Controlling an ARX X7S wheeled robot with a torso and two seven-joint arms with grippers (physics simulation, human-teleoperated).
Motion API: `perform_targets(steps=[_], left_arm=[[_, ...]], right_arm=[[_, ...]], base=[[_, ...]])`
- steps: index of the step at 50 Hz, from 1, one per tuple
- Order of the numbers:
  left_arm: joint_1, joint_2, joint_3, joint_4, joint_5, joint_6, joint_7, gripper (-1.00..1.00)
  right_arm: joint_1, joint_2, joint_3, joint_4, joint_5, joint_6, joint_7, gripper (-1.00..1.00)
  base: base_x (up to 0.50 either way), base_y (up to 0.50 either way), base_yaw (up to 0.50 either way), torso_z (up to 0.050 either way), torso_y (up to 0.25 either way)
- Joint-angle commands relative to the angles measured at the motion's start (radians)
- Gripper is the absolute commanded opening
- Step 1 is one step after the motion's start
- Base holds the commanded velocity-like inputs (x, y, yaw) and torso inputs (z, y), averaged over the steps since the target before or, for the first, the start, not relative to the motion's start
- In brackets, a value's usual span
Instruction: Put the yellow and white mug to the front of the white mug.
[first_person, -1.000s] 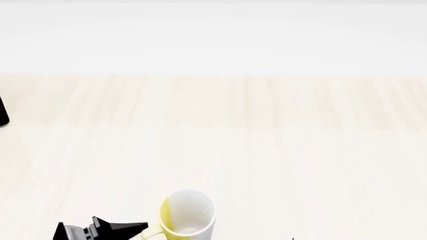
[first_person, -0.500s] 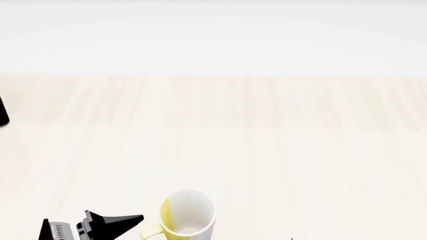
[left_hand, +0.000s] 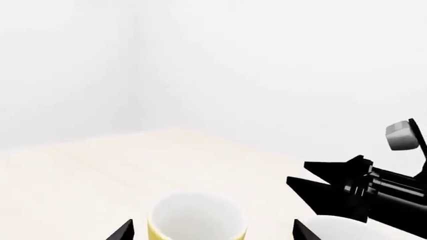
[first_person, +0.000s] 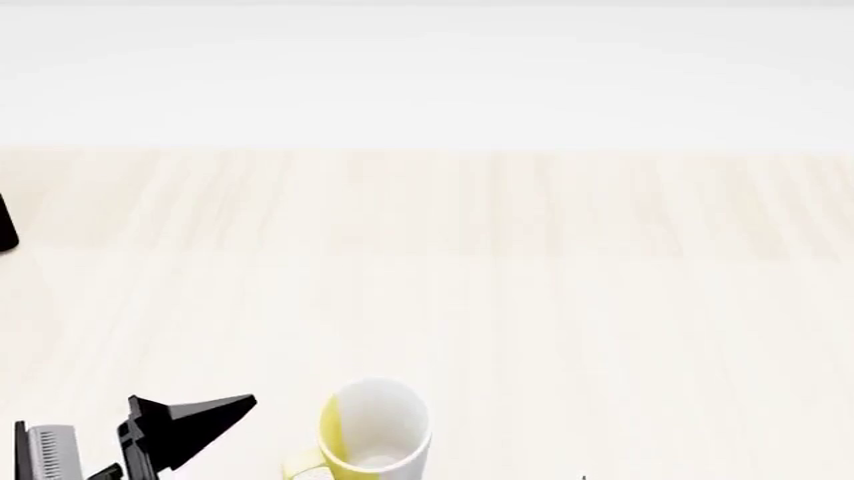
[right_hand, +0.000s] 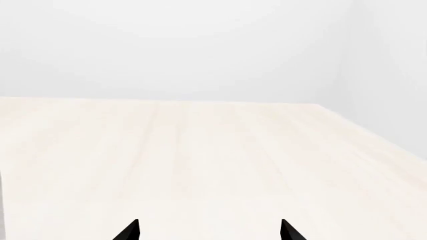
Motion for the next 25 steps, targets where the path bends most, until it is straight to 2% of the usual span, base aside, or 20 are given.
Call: perform_targets(steps=[1,25], left_arm=[[0.023,-0.019,-0.016,0.06,-0.037,-0.01,-0.003,1.0],[0.094,-0.058,-0.063,0.17,-0.172,-0.037,0.029,1.0]], right_arm=[[-0.001,0.004,-0.003,-0.003,0.003,-0.001,0.004,1.0],[-0.003,0.01,-0.011,-0.008,0.006,-0.005,0.011,1.0]], base=[[0.0,0.0,0.0,0.0,0.0],[0.0,0.0,0.0,0.0,0.0]])
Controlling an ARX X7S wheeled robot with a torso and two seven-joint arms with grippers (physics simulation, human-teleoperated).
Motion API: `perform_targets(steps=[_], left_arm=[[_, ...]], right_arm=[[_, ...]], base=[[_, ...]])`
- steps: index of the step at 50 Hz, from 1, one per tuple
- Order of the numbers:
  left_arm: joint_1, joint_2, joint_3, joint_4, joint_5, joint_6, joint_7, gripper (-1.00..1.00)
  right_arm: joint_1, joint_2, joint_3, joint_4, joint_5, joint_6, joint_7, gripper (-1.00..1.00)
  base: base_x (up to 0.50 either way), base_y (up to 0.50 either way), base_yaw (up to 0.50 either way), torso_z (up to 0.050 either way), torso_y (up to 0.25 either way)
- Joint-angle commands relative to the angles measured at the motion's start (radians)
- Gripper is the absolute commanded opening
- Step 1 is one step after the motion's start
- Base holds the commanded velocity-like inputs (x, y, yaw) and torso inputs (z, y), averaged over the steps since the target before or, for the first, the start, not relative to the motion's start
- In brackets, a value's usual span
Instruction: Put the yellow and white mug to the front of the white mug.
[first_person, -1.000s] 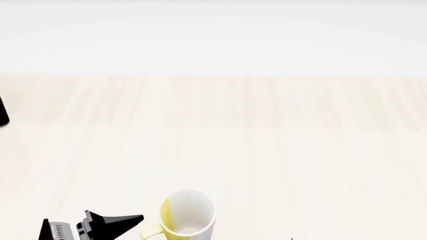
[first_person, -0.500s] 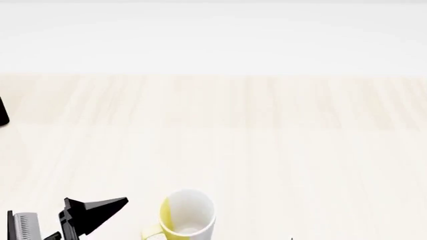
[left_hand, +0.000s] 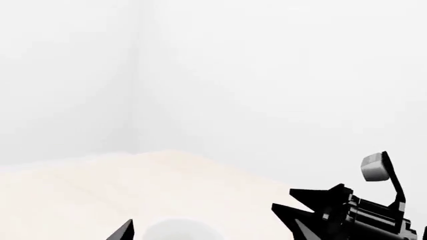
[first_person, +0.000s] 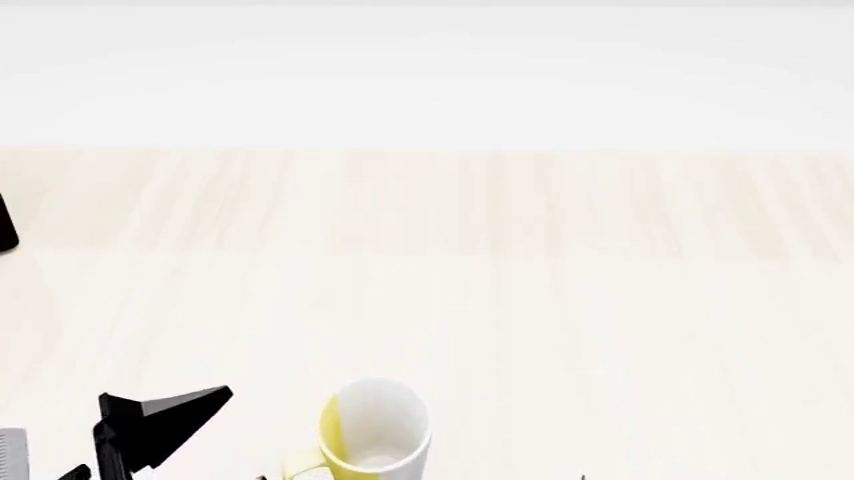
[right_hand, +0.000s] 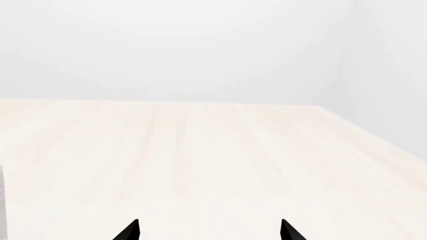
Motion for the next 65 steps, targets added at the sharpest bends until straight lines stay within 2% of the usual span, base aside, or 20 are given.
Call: perform_targets(steps=[1,18,20,25,26,30,31,40,47,52,56,57,59,61,65], left_arm=[[0.043,-0.022,-0.031,0.058,-0.077,-0.008,0.022,1.0],[0.146,-0.049,-0.091,0.175,-0.151,0.038,0.015,1.0],[0.172,-0.045,-0.106,0.208,-0.164,0.05,-0.01,1.0],[0.219,0.01,-0.144,0.262,-0.056,0.16,-0.143,1.0],[0.225,0.003,-0.144,0.278,-0.084,0.143,-0.138,1.0],[0.243,0.038,-0.178,0.306,-0.036,0.201,-0.218,1.0],[0.252,0.048,-0.197,0.324,-0.09,0.198,-0.23,1.0],[0.275,0.122,-0.279,0.337,-0.009,0.308,-0.377,1.0],[0.284,0.174,-0.306,0.335,0.075,0.368,-0.457,1.0],[0.281,0.188,-0.308,0.322,0.064,0.37,-0.469,1.0],[0.284,0.243,-0.344,0.301,0.21,0.454,-0.55,1.0],[0.289,0.234,-0.334,0.313,0.175,0.435,-0.537,1.0],[0.293,0.262,-0.354,0.304,0.243,0.482,-0.572,1.0],[0.3,0.266,-0.362,0.32,0.218,0.471,-0.593,1.0],[0.337,0.279,-0.373,0.347,0.272,0.505,-0.621,1.0]], right_arm=[[0.0,0.003,-0.004,-0.001,0.002,-0.002,0.003,1.0],[-0.006,0.009,-0.01,-0.018,0.004,-0.002,0.009,1.0],[-0.007,0.01,-0.009,-0.023,0.005,-0.001,0.011,1.0],[-0.015,0.013,-0.008,-0.038,0.004,-0.007,0.016,1.0],[-0.018,0.015,-0.007,-0.043,0.004,-0.011,0.017,1.0],[-0.026,0.019,-0.001,-0.056,0.004,-0.015,0.022,1.0],[-0.027,0.019,-0.001,-0.058,0.003,-0.02,0.023,1.0],[-0.026,0.02,-0.01,-0.055,0.001,-0.035,0.017,1.0],[-0.035,0.029,-0.003,-0.067,0.004,-0.043,0.02,1.0],[-0.044,0.034,-0.001,-0.079,0.002,-0.057,0.021,1.0],[-0.067,0.043,0.004,-0.101,-0.008,-0.108,0.017,1.0],[-0.068,0.044,0.003,-0.101,-0.005,-0.112,0.012,1.0],[-0.074,0.047,0.004,-0.106,-0.01,-0.126,0.011,1.0],[-0.085,0.051,0.008,-0.12,-0.013,-0.139,0.014,1.0],[-0.105,0.058,0.022,-0.146,-0.037,-0.167,0.033,1.0]], base=[[0.0,0.0,0.0,0.0,0.0],[0.0,0.0,0.0,0.0,0.0],[0.0,0.0,0.0,0.0,0.0],[0.0,0.0,0.0,0.0,0.0],[0.0,0.0,0.0,0.0,0.0],[0.0,0.0,0.0,0.0,0.0],[0.0,0.0,0.0,0.0,0.0],[0.0,0.0,0.0,0.0,0.0],[0.0,0.0,0.0,0.0,0.0],[0.0,0.0,0.0,0.0,0.0],[0.0,0.0,0.0,0.0,0.0],[0.0,0.0,0.0,0.0,0.0],[0.0,0.0,0.0,0.0,0.0],[0.0,0.0,0.0,0.0,0.0],[0.0,0.0,0.0,0.0,0.0]])
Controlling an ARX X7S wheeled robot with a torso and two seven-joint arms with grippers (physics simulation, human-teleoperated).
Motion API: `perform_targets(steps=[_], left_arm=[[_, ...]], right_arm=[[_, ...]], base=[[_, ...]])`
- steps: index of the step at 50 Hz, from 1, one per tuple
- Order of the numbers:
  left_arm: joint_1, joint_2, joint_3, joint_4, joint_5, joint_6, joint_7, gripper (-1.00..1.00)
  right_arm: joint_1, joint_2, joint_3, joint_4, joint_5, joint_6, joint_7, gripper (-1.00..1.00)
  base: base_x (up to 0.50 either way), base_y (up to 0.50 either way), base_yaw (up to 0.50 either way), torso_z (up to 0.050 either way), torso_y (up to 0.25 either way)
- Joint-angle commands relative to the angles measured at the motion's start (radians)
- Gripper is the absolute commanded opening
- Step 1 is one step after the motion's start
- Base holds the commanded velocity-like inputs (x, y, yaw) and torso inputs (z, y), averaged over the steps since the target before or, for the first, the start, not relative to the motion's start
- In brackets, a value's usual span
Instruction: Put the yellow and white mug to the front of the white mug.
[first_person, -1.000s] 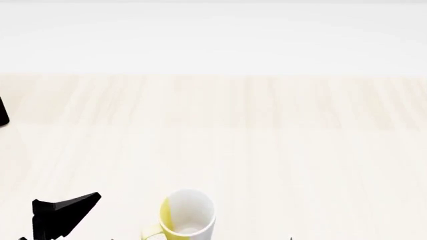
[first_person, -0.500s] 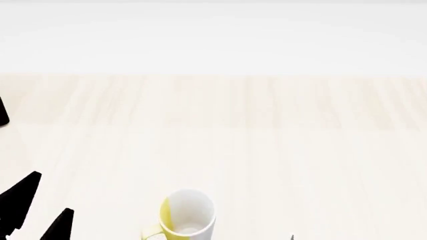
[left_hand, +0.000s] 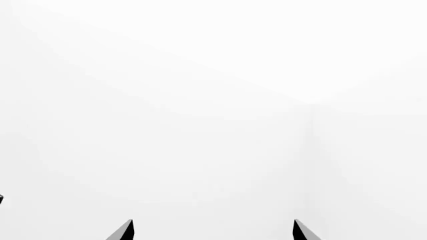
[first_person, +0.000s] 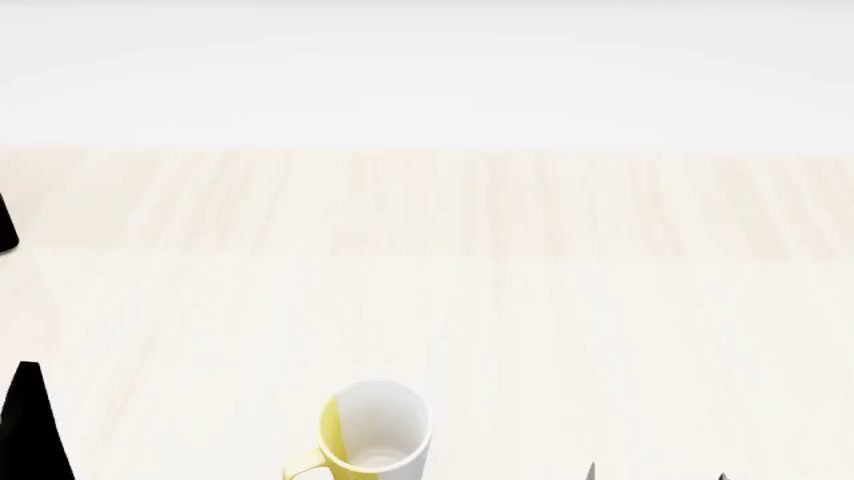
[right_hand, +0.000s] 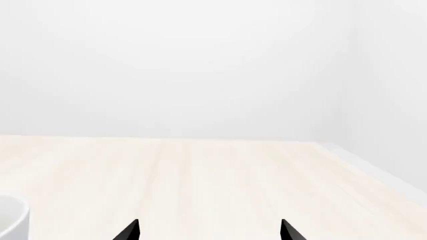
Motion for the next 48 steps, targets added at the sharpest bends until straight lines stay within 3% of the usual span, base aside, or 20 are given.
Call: perform_targets(steps=[1,6,14,48], left_arm=[[0.052,0.058,-0.041,0.032,0.116,0.082,-0.105,1.0],[0.127,0.087,-0.055,0.125,0.2,0.158,-0.136,1.0],[0.217,0.09,-0.071,0.27,0.122,0.217,-0.173,1.0],[0.29,0.085,-0.144,0.404,0.152,0.281,-0.29,1.0]], right_arm=[[-0.043,0.017,0.021,-0.049,-0.024,-0.071,0.015,1.0],[-0.048,0.01,0.049,-0.055,-0.017,-0.068,0.047,1.0],[-0.127,0.0,0.122,-0.141,-0.048,-0.226,0.104,1.0],[-0.292,-0.031,0.253,-0.222,-0.087,-0.616,0.153,1.0]], base=[[0.0,0.0,0.0,0.0,0.0],[0.0,0.0,0.0,0.0,0.0],[0.0,0.0,0.0,0.0,0.0],[0.0,0.0,0.0,0.0,0.0]])
